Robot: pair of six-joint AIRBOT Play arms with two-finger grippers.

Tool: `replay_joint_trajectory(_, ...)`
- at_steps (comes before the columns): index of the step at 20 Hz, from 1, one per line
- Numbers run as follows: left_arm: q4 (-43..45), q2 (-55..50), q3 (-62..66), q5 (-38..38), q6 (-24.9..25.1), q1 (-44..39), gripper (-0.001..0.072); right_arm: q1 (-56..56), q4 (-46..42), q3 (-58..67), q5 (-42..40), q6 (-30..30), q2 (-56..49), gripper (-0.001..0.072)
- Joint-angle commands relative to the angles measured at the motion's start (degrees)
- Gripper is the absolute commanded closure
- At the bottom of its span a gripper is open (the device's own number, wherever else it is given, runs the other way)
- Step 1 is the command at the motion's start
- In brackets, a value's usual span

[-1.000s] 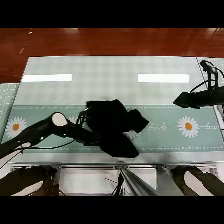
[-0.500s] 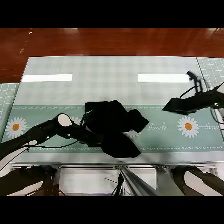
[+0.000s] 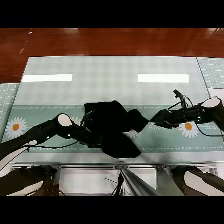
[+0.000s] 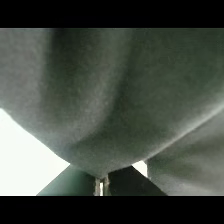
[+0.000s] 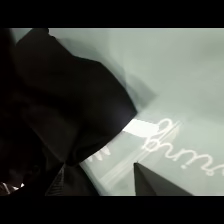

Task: Fold the shirts.

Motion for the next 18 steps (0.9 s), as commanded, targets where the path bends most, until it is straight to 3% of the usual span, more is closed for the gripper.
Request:
replay_joint_trajectory(1, 0.0, 0.0, 0.0, 0.0, 0.0, 0.0, 0.0681, 4.0, 3.2, -2.0, -3.5, -1.4, -0.2, 0.0200)
replay_joint_trajectory(5, 0.0, 0.0, 0.0, -0.1, 0.0, 0.0, 0.0681, 15.2, 3.2, -2.0, -11.6, 1.1, -0.2, 0.0200)
replay_joint_trajectory(10, 0.0, -0.1, 0.0, -0.1, 0.0, 0.0, 0.0680, 20.2, 3.2, -2.0, -16.4, 5.2, -0.2, 0.0202)
replay_joint_trajectory(11, 0.0, -0.1, 0.0, 0.0, 0.0, 0.0, 0.0681, 21.4, 3.2, -2.0, -18.0, 5.9, -0.2, 0.0246)
replay_joint_trajectory(14, 0.0, 0.0, 0.0, 0.6, 0.0, 0.0, 0.0682, 24.5, 3.2, -2.0, -21.6, 6.7, -0.2, 0.0609)
replay_joint_trajectory(15, 0.0, 0.0, 0.0, 0.8, 0.0, 0.2, 0.0682, 24.4, 3.4, -1.9, -21.6, 6.7, -0.1, 0.0683)
replay_joint_trajectory(18, 0.0, 2.1, 0.0, 0.1, 0.0, 2.0, 0.0683, 22.2, 2.7, -1.0, -19.5, 6.3, 2.4, 0.0683)
